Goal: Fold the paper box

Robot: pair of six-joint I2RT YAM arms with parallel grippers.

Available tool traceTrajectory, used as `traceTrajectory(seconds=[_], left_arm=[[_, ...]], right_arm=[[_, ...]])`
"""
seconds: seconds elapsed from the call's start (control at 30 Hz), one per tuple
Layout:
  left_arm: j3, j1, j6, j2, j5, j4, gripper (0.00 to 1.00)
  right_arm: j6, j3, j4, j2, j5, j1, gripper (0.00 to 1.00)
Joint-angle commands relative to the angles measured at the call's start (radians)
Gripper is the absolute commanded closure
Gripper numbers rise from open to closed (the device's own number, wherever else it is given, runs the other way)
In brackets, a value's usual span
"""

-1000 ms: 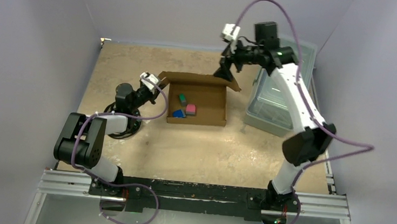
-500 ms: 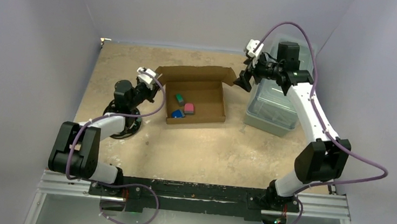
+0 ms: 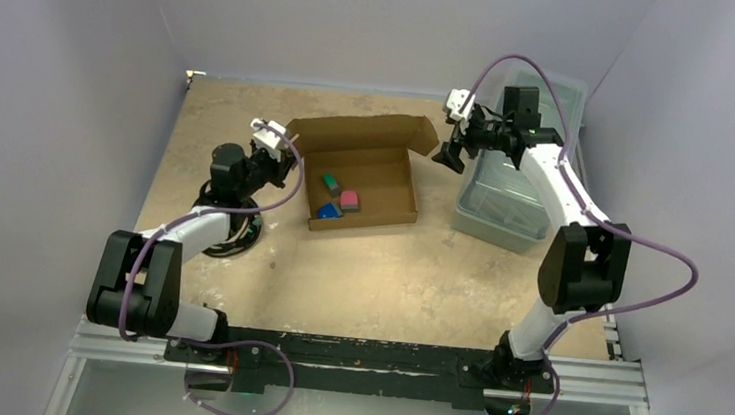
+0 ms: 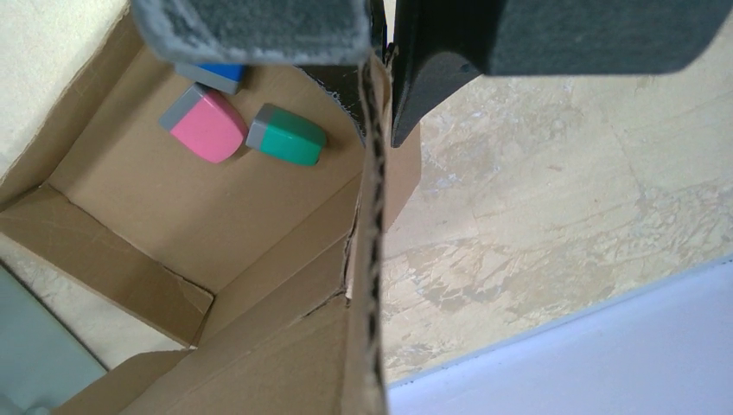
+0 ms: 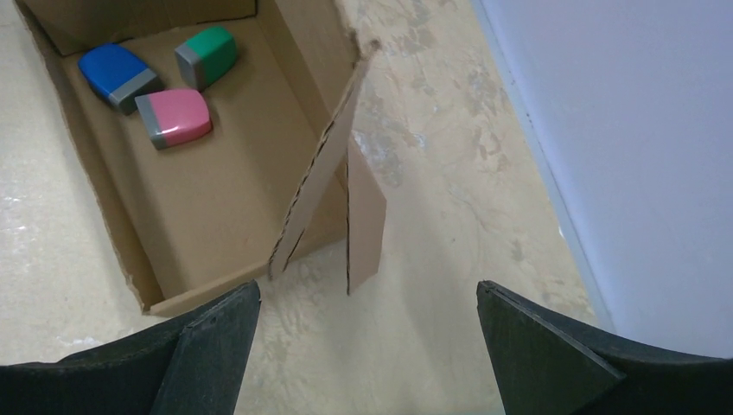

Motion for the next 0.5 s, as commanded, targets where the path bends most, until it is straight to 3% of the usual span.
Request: traceTrajectory(seconds=[0.0, 0.23, 0.47], left_arm=[[0.043, 0.003, -0.047, -0.005, 0.005, -0.118, 1.00], [0.113, 0.005, -0.075, 0.032, 0.035, -0.214, 1.00], [0.153, 0.008, -0.119, 0.062, 0.049, -0.250, 1.00]], right_arm=[[-0.024, 0.033, 0.090, 0.023, -0.033, 0.033, 0.03], [0.043, 0.043, 0.179, 0.085, -0.035, 0.037, 0.11], [0.049, 0.052, 0.198, 0.122, -0.020, 0.051, 0.28]])
